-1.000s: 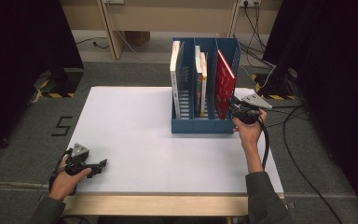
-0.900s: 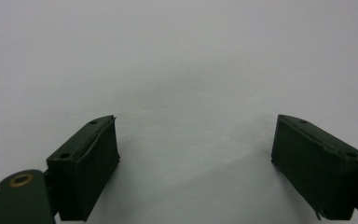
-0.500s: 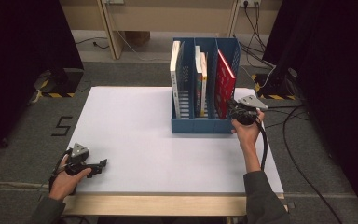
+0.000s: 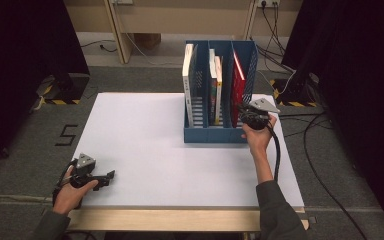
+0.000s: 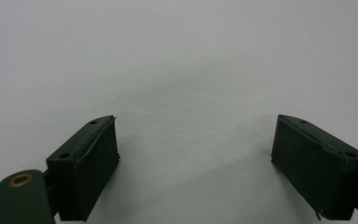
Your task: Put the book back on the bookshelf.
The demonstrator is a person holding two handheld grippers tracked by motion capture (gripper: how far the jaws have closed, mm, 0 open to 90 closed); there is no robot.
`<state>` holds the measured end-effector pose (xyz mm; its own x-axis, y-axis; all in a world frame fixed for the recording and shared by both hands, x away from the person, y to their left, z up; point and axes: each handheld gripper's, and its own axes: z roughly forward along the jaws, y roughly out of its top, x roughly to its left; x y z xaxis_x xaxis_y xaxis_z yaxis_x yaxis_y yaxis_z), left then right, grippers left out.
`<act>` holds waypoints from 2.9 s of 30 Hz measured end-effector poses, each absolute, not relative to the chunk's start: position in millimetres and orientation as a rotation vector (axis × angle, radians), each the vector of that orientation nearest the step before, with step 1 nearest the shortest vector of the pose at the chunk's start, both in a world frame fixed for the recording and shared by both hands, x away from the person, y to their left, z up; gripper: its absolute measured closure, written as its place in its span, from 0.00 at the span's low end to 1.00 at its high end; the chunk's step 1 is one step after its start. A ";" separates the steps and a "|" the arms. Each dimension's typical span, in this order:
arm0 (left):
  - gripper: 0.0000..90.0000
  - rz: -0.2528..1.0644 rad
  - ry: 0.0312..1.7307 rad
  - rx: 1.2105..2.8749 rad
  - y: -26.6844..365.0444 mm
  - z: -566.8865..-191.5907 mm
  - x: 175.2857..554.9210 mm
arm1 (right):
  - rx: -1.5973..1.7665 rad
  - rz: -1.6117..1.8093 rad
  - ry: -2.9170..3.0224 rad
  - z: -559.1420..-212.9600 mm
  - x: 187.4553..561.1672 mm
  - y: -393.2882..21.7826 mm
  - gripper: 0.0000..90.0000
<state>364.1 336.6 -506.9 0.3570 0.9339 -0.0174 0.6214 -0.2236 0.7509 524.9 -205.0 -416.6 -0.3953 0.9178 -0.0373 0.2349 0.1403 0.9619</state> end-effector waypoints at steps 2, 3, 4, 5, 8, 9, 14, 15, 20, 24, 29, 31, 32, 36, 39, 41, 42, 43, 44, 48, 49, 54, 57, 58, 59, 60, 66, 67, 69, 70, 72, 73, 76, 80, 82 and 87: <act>0.15 0.590 1.350 1.944 336.6 -506.9 364.0 | 1.119 1.299 1.746 -417.6 527.3 -202.8 0.88; 0.15 0.590 1.350 1.944 336.6 -506.9 364.0 | 1.116 1.298 1.745 -417.6 528.0 -201.8 0.88; 0.15 0.590 1.350 1.944 336.6 -506.9 364.1 | 1.114 1.299 1.744 -417.4 528.9 -200.6 0.88; 0.15 0.590 1.350 1.944 336.5 -506.9 364.1 | 1.118 1.301 1.743 -417.2 529.8 -199.4 0.88; 0.15 0.590 1.350 1.944 336.5 -506.9 364.0 | 1.112 1.306 1.740 -417.5 532.4 -197.0 0.87; 0.15 0.591 1.350 1.944 336.5 -506.9 364.1 | 1.110 1.309 1.742 -417.0 533.0 -196.3 0.87; 0.15 0.591 1.349 1.946 336.6 -506.8 364.0 | 1.114 1.329 1.745 -417.9 535.5 -195.1 0.85; 0.15 0.591 1.350 1.944 336.5 -506.9 364.0 | 1.114 1.328 1.746 -417.9 535.4 -194.6 0.85; 0.15 0.591 1.349 1.943 336.5 -506.9 364.0 | 1.127 1.340 1.740 -418.7 535.7 -194.5 0.81; 0.15 0.591 1.348 1.946 336.7 -506.9 363.9 | 1.149 1.354 1.732 -417.0 534.3 -197.8 0.73; 0.15 0.591 1.348 1.945 336.7 -506.9 363.8 | 1.171 1.369 1.724 -415.5 530.4 -203.2 0.62; 0.15 0.591 1.349 1.944 336.6 -506.9 363.8 | 1.181 1.381 1.719 -414.2 528.0 -205.0 0.58; 0.15 0.591 1.348 1.946 336.7 -506.9 363.8 | 1.183 1.390 1.720 -413.2 526.8 -206.0 0.56; 0.15 0.592 1.348 1.944 336.7 -506.9 363.8 | 1.187 1.389 1.721 -409.5 521.1 -207.6 0.50; 0.15 0.592 1.349 1.943 336.6 -507.0 363.7 | 1.190 1.391 1.724 -407.9 517.9 -209.0 0.48; 0.15 0.591 1.349 1.943 336.7 -507.0 363.7 | 1.186 1.380 1.728 -406.8 516.2 -209.3 0.46; 0.15 0.591 1.349 1.943 336.7 -507.0 363.7 | 1.186 1.381 1.730 -406.3 515.2 -209.3 0.45; 0.15 0.591 1.348 1.943 336.7 -507.0 363.7 | 1.190 1.386 1.730 -406.1 514.3 -209.0 0.44; 0.15 0.591 1.348 1.943 336.7 -507.0 363.7 | 1.191 1.390 1.735 -405.9 513.4 -208.7 0.44; 0.15 0.591 1.348 1.943 336.7 -507.0 363.7 | 1.181 1.384 1.754 -404.7 508.8 -206.4 0.43; 0.15 0.591 1.348 1.943 336.7 -507.0 363.7 | 1.169 1.377 1.757 -403.9 507.6 -206.3 0.42; 0.15 0.589 1.348 1.944 336.8 -506.9 363.7 | 1.163 1.383 1.770 -403.0 502.4 -206.0 0.40; 0.15 0.589 1.347 1.943 336.8 -506.9 363.6 | 1.169 1.385 1.780 -403.8 499.9 -205.7 0.38; 0.15 0.589 1.347 1.943 336.8 -506.9 363.6 | 1.169 1.386 1.781 -404.0 499.6 -205.5 0.38; 0.15 0.589 1.347 1.943 336.8 -506.9 363.6 | 1.170 1.389 1.783 -404.3 498.8 -205.2 0.38; 0.15 0.589 1.347 1.943 336.8 -506.9 363.6 | 1.171 1.391 1.784 -404.5 498.4 -204.9 0.37; 0.15 0.590 1.347 1.942 336.7 -507.0 363.4 | 1.190 1.408 1.792 -406.0 496.5 -203.1 0.34; 0.15 0.591 1.347 1.942 336.7 -507.1 363.4 | 1.188 1.409 1.794 -406.3 496.3 -202.7 0.33; 0.15 0.591 1.347 1.942 336.7 -507.1 363.4 | 1.186 1.412 1.799 -406.8 495.6 -201.1 0.32; 0.15 0.591 1.347 1.942 336.7 -507.1 363.4 | 1.189 1.413 1.801 -406.9 495.1 -200.1 0.32; 0.15 0.590 1.346 1.941 336.8 -507.1 363.4 | 1.190 1.412 1.803 -406.6 494.1 -198.3 0.30; 0.15 0.590 1.346 1.944 336.9 -507.0 363.4 | 1.190 1.412 1.804 -406.4 493.5 -197.7 0.30; 0.15 0.589 1.345 1.947 337.1 -506.9 363.3 | 1.188 1.420 1.803 -405.7 489.8 -196.8 0.29; 0.15 0.590 1.345 1.945 337.0 -507.0 363.3 | 1.187 1.423 1.801 -406.0 484.1 -197.5 0.29; 0.15 0.591 1.345 1.945 337.0 -507.0 363.3 | 1.187 1.422 1.807 -406.8 481.1 -197.0 0.29; 0.15 0.591 1.345 1.946 337.1 -507.0 363.3 | 1.171 1.435 1.824 -407.4 474.3 -194.2 0.28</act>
